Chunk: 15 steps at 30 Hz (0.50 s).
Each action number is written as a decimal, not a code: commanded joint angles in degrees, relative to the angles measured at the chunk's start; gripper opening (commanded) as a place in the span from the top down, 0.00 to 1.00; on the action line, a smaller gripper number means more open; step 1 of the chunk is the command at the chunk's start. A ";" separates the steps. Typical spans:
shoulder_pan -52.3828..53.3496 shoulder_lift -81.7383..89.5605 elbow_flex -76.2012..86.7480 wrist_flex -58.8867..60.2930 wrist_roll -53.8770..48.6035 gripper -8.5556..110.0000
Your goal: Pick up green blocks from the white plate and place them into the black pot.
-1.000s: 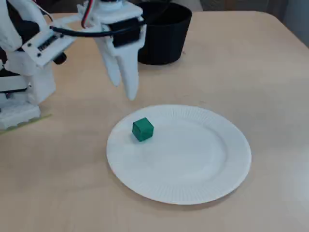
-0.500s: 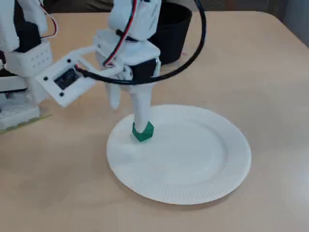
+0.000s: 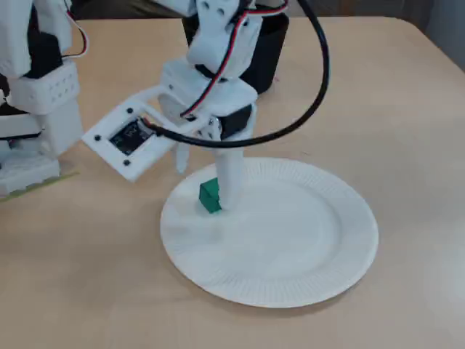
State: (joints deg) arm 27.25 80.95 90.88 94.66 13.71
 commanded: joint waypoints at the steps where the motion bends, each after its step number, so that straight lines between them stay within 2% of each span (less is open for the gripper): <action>1: -0.88 -0.79 -3.96 0.00 -0.35 0.68; 15: -2.55 -7.65 -7.29 -2.99 -0.62 0.70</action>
State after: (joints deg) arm 24.79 73.21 85.78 92.37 13.36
